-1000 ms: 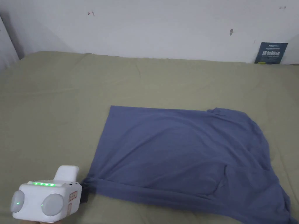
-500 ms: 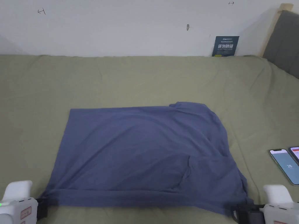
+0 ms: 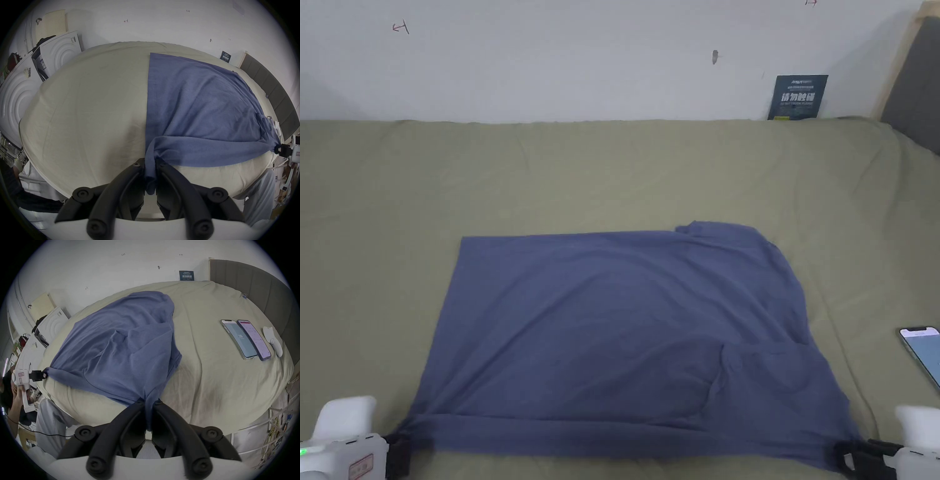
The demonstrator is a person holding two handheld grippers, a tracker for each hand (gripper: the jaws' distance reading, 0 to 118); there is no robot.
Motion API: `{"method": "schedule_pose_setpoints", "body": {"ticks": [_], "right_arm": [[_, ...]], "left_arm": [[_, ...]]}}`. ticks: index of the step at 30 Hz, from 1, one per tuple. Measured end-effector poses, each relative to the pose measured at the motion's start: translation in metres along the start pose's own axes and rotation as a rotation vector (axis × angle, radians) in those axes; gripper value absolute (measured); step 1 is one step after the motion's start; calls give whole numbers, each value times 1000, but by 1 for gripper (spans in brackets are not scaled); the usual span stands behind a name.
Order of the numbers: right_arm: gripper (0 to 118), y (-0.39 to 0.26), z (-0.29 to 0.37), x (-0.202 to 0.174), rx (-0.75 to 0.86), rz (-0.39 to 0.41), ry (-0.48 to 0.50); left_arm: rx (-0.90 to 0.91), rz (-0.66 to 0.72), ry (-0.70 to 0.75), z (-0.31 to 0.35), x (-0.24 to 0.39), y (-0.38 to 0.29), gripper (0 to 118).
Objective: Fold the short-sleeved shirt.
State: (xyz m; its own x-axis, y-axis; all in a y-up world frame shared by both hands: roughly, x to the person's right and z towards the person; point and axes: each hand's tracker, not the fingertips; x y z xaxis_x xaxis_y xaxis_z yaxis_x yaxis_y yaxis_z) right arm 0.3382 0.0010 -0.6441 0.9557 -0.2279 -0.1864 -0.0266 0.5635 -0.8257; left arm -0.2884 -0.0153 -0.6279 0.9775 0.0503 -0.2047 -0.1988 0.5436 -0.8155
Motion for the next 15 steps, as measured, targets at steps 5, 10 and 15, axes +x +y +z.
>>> {"method": "schedule_pose_setpoints", "body": {"ticks": [5,10,15], "right_arm": [[7,25,11,-12,16,20,-7],[7,63,26,-32,49,15,-26],[7,106,21,-34,81,2,-66]], "left_arm": [[43,18,-32,7,-6,15,12],[75,21,-47,5,-13,45,12],[118,50,-60,13,-5,88,12]]}}
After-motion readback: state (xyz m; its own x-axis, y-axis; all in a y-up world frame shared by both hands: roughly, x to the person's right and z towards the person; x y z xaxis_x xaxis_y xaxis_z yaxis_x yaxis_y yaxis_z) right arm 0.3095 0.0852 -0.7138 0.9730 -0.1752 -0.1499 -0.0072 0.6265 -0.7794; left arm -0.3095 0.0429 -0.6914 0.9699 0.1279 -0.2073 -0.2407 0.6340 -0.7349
